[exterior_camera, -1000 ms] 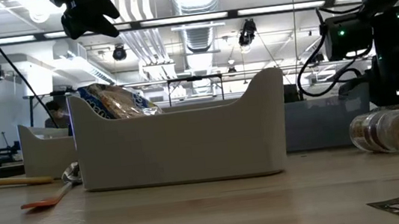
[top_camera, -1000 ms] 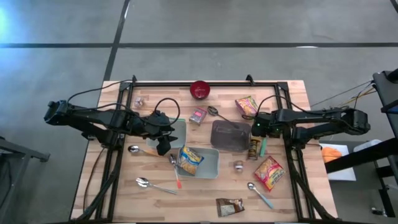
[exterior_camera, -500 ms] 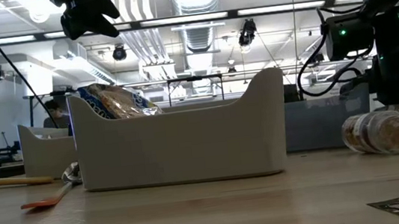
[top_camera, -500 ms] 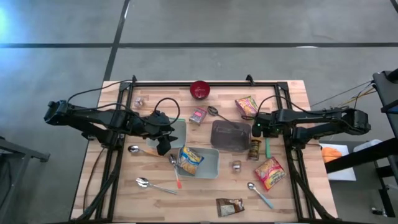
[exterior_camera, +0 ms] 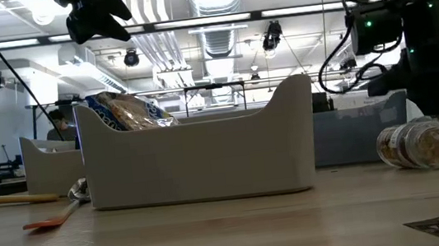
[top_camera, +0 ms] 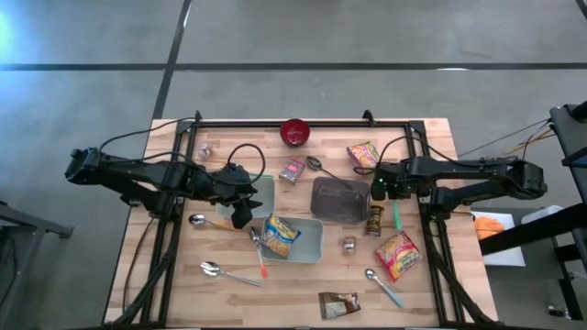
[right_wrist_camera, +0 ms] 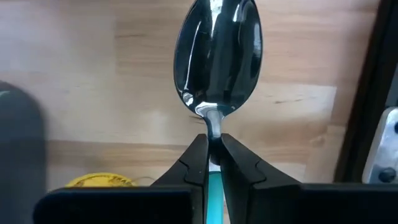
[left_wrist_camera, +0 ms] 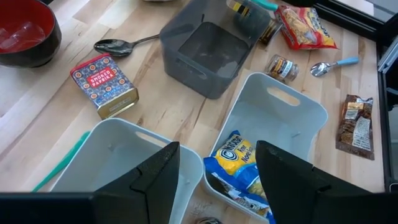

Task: Pick & Place Food Item
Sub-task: Put the light green spoon into the black bin

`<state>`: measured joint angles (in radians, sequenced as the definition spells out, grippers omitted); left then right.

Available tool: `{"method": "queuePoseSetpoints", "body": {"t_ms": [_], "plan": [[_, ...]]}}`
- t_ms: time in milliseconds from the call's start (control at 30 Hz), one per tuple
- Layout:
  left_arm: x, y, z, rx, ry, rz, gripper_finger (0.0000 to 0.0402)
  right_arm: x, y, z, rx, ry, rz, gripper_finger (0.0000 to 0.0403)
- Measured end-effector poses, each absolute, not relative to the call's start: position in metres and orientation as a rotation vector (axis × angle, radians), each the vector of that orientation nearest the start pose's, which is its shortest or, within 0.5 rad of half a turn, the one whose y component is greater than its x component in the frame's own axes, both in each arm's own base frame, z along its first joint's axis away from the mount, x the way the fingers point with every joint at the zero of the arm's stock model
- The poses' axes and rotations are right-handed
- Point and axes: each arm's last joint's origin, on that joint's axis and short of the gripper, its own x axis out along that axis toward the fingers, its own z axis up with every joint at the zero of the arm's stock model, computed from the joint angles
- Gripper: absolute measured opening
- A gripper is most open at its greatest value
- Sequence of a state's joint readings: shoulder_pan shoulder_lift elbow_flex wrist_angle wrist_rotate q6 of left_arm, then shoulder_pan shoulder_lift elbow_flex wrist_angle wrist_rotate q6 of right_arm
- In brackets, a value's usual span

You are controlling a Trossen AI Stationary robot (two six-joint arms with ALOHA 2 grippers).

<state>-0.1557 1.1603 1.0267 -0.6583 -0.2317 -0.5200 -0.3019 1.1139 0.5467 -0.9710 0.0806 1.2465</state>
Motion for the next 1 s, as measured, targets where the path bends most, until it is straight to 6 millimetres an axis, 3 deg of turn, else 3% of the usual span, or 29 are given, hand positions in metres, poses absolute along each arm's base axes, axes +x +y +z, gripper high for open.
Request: {"method": "queuePoseSetpoints", "body": {"t_ms": [300, 600, 833, 1000], "plan": [[0.231, -0.03, 0.304, -0.351, 0.741, 0.268, 0.0213, 0.139, -0.047, 0.191, 1.058, 1.094, -1.161, 0.0018], [0.231, -0.03, 0.304, -0.349, 0.745, 0.268, 0.0213, 0.145, -0.05, 0.241, 0.931, 1.0, -1.027, 0.0017], [0.23, -0.03, 0.303, -0.345, 0.752, 0.269, 0.0213, 0.165, -0.057, 0.28, 0.782, 0.935, -0.901, 0.0017], [0.23, -0.03, 0.303, -0.344, 0.756, 0.27, 0.0213, 0.191, -0.063, 0.304, 0.617, 0.914, -0.759, 0.0017]]}}
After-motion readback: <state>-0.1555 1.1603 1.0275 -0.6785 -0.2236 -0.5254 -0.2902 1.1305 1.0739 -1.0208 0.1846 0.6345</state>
